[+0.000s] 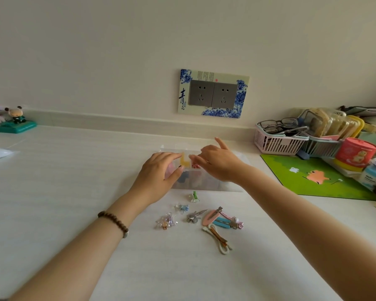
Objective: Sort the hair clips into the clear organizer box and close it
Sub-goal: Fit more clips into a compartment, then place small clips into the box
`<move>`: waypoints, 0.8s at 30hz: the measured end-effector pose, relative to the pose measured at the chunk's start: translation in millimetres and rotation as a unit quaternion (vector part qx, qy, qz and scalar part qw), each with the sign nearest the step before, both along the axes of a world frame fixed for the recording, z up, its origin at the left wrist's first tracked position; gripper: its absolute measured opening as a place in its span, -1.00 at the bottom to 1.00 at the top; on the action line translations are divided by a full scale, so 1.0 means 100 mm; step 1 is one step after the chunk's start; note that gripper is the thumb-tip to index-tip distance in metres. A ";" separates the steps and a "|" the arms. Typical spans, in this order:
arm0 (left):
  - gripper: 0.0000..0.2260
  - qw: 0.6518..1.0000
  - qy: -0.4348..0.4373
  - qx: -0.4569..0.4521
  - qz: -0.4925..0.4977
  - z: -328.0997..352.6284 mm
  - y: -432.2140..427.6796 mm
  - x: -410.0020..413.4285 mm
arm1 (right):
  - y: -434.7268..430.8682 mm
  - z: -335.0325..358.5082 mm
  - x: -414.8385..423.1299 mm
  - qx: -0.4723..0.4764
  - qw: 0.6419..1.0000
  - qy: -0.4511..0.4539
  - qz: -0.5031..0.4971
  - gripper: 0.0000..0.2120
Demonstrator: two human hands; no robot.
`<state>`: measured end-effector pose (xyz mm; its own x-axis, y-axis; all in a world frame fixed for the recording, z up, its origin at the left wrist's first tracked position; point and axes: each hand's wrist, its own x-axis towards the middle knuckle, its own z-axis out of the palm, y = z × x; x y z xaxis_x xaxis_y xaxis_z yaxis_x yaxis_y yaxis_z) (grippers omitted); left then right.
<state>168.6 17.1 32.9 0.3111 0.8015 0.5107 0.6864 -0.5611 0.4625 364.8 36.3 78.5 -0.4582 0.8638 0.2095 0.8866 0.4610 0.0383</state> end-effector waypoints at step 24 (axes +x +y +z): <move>-0.89 0.975 0.013 -0.195 -0.104 0.17 -0.29 -0.07 | -0.62 -0.49 0.04 -0.078 0.974 0.212 0.014 -0.75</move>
